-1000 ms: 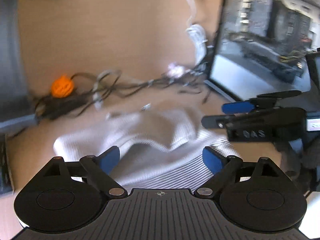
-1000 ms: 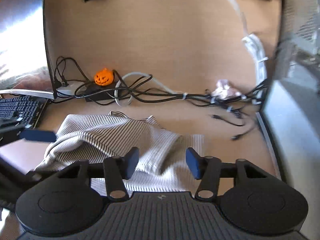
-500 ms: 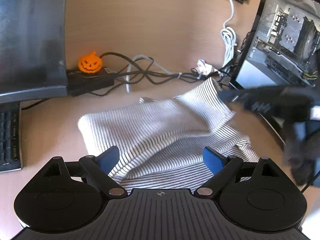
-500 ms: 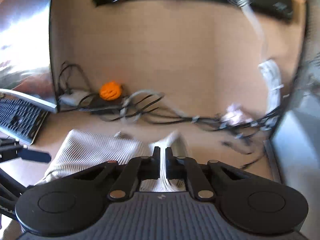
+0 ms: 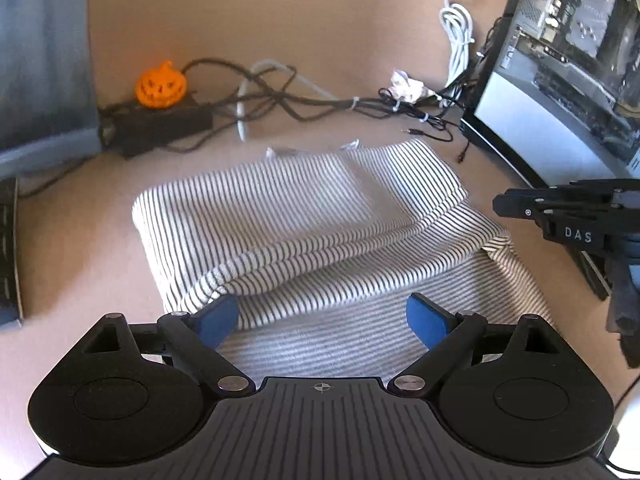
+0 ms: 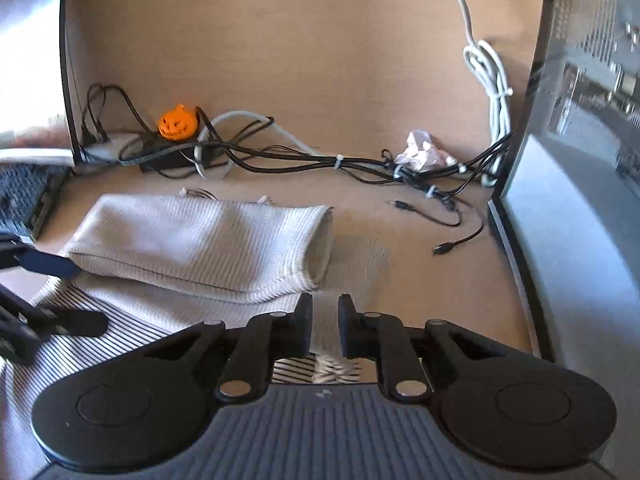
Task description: Fold clothes
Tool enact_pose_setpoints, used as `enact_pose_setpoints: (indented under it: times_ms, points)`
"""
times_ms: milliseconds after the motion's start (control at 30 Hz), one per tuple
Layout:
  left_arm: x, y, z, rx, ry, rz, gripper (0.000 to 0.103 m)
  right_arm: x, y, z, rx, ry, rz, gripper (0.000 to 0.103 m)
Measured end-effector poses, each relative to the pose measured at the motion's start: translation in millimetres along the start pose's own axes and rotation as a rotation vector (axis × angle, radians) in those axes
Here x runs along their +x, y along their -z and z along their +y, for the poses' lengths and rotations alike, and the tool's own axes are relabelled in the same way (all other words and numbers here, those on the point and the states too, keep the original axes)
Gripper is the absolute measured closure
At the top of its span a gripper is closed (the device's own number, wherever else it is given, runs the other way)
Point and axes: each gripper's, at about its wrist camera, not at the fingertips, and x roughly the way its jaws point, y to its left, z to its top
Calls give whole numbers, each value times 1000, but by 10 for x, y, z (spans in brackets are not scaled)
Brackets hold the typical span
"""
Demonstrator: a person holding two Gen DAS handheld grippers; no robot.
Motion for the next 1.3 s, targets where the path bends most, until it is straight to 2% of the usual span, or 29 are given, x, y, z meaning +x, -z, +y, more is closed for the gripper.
enact_pose_setpoints:
  times_ms: [100,167,200,300,433,533,600,633,767,833,867,900,933,967,1033,1067,1133,1200,1300]
  points:
    - [38,-27,-133,91,-27,-10,24,7,-63,-7,74,-62,6,88]
    - [94,-35,-180,134,-42,-5,25,45,-108,-24,119,-86,-1,68]
    - [123,-35,-196,152,-56,-6,25,65,-131,-33,141,-97,-4,65]
    - [172,-38,-237,193,-92,-14,29,194,-207,-20,125,-72,-23,63]
    - [8,-45,-248,180,-100,-45,29,509,-273,8,74,-84,-9,63]
    - [-244,5,-199,137,-38,-66,28,722,-267,22,38,-81,19,76]
    - [-347,47,-162,115,-34,-74,23,751,-262,15,26,-86,17,83]
    - [-358,55,-144,109,-58,-78,23,733,-264,9,24,-90,10,88]
    - [-60,-19,-83,155,-180,-62,24,639,-297,4,29,-96,-14,95]
    - [147,-71,-51,184,-221,-27,36,561,-347,21,40,-119,-16,96]
    - [200,-97,-37,197,-234,-18,56,485,-372,33,37,-124,-29,97]
    - [200,-121,-27,201,-217,-17,73,381,-393,48,24,-119,-47,97]
    - [154,-137,-26,197,-166,-23,75,248,-406,50,10,-110,-69,97]
    - [96,-149,-28,190,-107,-30,75,156,-399,31,7,-95,-79,97]
    - [56,-121,-56,194,-26,-25,68,21,-348,-36,10,-51,-79,97]
    - [92,-88,-66,199,-11,-12,62,34,-285,-90,23,-22,-55,97]
    - [195,-29,-67,198,5,15,60,171,-151,-160,37,13,-12,97]
    - [254,-25,3,127,29,28,51,387,-33,-122,-9,45,34,96]
    - [224,-74,49,68,52,43,42,433,1,-37,-80,74,26,95]
